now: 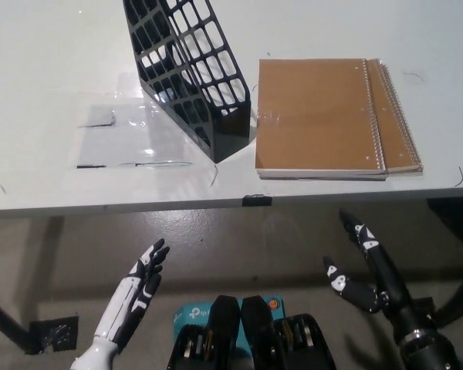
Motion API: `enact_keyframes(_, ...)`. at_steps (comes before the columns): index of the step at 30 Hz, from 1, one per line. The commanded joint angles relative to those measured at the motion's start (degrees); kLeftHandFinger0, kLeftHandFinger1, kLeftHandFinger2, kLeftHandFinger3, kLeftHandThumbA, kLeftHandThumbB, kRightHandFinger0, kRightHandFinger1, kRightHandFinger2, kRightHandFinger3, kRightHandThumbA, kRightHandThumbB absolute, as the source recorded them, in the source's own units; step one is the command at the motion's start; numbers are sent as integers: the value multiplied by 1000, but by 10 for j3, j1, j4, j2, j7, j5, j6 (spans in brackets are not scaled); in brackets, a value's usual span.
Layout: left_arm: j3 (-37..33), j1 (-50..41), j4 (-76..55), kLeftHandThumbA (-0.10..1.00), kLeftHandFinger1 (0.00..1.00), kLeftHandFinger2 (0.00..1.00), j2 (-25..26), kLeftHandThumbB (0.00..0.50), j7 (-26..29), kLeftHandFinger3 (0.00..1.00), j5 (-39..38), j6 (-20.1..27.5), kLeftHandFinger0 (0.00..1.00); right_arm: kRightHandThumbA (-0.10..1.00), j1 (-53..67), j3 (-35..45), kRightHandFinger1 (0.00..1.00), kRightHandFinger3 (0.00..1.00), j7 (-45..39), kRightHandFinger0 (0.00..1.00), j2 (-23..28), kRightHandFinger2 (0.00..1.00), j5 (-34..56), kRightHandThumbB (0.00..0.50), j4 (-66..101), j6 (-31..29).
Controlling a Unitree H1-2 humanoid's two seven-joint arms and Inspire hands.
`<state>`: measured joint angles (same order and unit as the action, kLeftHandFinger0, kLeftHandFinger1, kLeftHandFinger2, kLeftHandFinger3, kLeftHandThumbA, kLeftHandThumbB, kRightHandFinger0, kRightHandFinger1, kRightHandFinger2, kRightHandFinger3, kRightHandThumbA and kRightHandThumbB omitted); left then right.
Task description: Use the right hand to pick up a book from the book holder on the left side and put it on another book on the right side
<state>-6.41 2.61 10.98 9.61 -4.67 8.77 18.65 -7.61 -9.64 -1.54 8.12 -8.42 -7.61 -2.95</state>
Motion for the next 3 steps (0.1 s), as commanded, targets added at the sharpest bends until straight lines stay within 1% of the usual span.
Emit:
enact_keyframes(1, -1, -5, -21, 1000, 1000, 1000, 1, 267, 3, 1000, 9, 13, 1000, 442, -1, -3, 1000, 1000, -5, 1000, -2, 1000, -8, 186, 7, -28)
enact_keyframes(3, 0, -7, -17, 1000, 1000, 1000, 0, 271, 3, 1000, 5, 17, 1000, 441, 0, -3, 1000, 1000, -7, 1000, -2, 1000, -8, 187, 4, -30)
